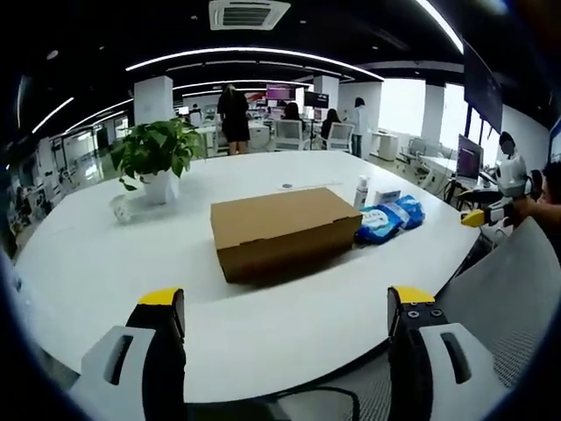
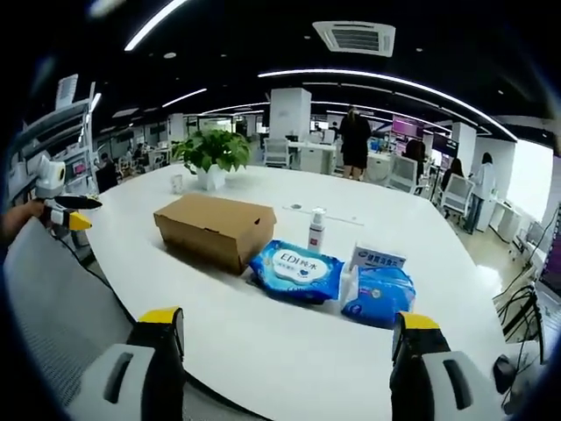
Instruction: Operate the shoe box by opening the lid, removing the specified soft item, and placing it in the target area until the item is outside and the box remains undamaged.
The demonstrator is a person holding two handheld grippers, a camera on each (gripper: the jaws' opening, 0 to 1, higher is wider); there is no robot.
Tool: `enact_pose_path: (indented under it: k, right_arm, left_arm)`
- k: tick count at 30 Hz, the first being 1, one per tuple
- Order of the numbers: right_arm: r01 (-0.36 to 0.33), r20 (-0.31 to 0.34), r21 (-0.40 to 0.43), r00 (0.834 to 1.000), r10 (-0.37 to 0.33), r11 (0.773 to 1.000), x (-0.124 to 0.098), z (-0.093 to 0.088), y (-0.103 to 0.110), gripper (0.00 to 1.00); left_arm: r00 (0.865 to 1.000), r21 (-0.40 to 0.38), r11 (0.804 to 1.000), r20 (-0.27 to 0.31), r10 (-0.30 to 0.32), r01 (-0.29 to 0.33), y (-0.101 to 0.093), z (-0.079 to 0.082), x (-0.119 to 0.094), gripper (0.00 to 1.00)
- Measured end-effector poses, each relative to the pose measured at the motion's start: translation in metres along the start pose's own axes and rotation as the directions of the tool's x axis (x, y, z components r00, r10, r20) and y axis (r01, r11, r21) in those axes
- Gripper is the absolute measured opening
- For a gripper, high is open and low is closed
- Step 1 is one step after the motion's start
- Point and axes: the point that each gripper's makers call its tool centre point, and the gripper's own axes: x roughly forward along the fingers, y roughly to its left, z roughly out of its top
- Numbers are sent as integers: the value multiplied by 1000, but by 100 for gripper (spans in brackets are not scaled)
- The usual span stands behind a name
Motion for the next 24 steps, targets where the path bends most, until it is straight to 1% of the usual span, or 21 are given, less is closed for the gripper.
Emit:
enact_pose_path:
  k: [4, 7, 8, 15, 24]
  right_arm:
    - [-7, -1, -9, 1000, 7, 1000, 1, 0, 3, 99]
    - [-6, -2, -10, 1000, 6, 1000, 1, 1, 2, 99]
    - [-7, -2, -8, 1000, 7, 1000, 1, 1, 3, 99]
    - [-1, -3, -7, 1000, 1, 1000, 0, 0, 2, 99]
    - [-2, -9, 11, 1000, 2, 1000, 1, -4, 3, 99]
  left_arm:
    - [1000, -21, 1000, -14, 3, -3, -1, -5, -2, 100]
    - [1000, -29, 1000, -8, 9, -9, 0, -5, -3, 100]
    - [1000, -27, 1000, 0, 11, -11, 1, -3, -3, 100]
    - [1000, -19, 1000, 5, 6, -6, -1, -2, -1, 100]
    - [1000, -10, 1000, -4, -9, 9, -5, -3, 2, 100]
